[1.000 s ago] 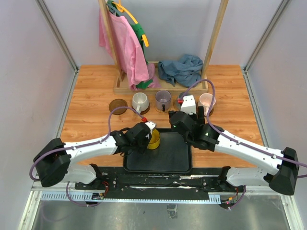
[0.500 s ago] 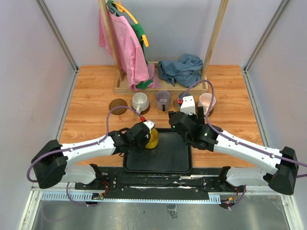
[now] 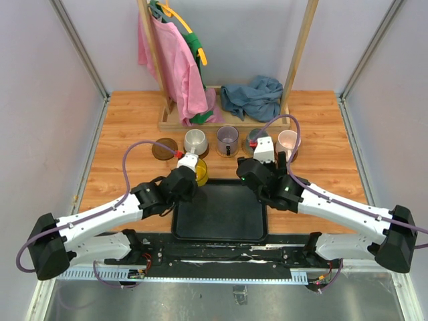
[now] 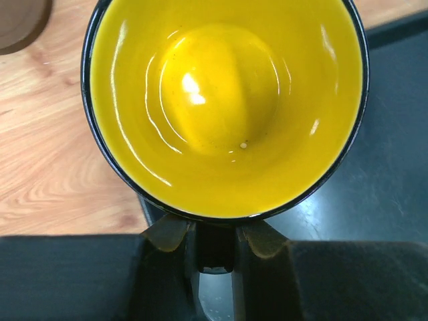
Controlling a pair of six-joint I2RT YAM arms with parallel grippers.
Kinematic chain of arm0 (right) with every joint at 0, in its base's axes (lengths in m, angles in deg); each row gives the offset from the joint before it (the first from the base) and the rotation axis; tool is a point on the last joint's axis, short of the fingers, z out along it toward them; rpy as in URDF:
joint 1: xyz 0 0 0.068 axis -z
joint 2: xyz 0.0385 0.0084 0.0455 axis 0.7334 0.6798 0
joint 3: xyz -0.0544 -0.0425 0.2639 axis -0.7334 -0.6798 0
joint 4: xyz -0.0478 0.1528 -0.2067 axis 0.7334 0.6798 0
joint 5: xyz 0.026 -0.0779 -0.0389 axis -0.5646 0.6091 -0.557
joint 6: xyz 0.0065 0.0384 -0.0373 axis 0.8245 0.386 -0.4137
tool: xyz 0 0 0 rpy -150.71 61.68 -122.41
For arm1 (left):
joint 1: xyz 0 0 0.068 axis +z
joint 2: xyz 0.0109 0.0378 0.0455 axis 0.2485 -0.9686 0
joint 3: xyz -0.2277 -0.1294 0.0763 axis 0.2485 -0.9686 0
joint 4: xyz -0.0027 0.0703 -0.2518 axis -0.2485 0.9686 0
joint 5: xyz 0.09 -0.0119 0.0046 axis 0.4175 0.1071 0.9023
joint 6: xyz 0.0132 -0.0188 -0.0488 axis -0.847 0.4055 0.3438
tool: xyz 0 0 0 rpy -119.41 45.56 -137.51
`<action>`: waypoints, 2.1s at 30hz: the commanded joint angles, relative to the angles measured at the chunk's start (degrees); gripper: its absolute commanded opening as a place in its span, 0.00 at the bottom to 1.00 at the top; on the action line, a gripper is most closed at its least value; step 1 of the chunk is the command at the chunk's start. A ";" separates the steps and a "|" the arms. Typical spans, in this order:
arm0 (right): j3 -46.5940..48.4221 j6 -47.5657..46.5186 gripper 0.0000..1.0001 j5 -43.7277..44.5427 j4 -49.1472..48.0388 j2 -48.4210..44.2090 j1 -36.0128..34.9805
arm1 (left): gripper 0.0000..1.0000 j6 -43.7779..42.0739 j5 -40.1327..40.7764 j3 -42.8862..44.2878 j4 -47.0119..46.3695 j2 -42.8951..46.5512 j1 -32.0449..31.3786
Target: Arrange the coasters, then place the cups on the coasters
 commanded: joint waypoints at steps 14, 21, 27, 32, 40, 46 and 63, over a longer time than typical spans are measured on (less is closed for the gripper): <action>-2.97 -0.28 0.98 2.39 -0.10 -6.28 5.03 | 0.01 -5.11 -1.73 2.48 -15.07 -7.79 28.44; -2.85 -2.46 0.98 1.57 -0.11 -8.00 7.06 | 0.00 -7.02 -2.43 4.06 -20.75 -15.78 33.47; -3.11 -3.64 0.98 0.78 -0.10 -8.66 8.89 | 0.00 -7.71 -3.87 5.37 -25.28 -18.84 36.53; -3.03 -2.80 0.98 -0.53 -0.21 -7.80 9.23 | 0.01 -8.66 -6.13 7.18 -27.72 -21.37 39.43; -2.12 -2.58 0.98 -1.41 -0.23 -6.23 9.32 | 0.00 -9.68 -9.17 10.02 -28.88 -25.67 41.09; -1.93 -2.64 0.98 -1.39 -0.28 -6.11 9.33 | 0.01 -10.19 -9.64 10.83 -28.75 -28.62 41.18; -2.01 -2.15 0.98 -2.03 0.07 -5.54 9.30 | 0.00 -10.02 -10.27 11.89 -26.78 -31.86 41.36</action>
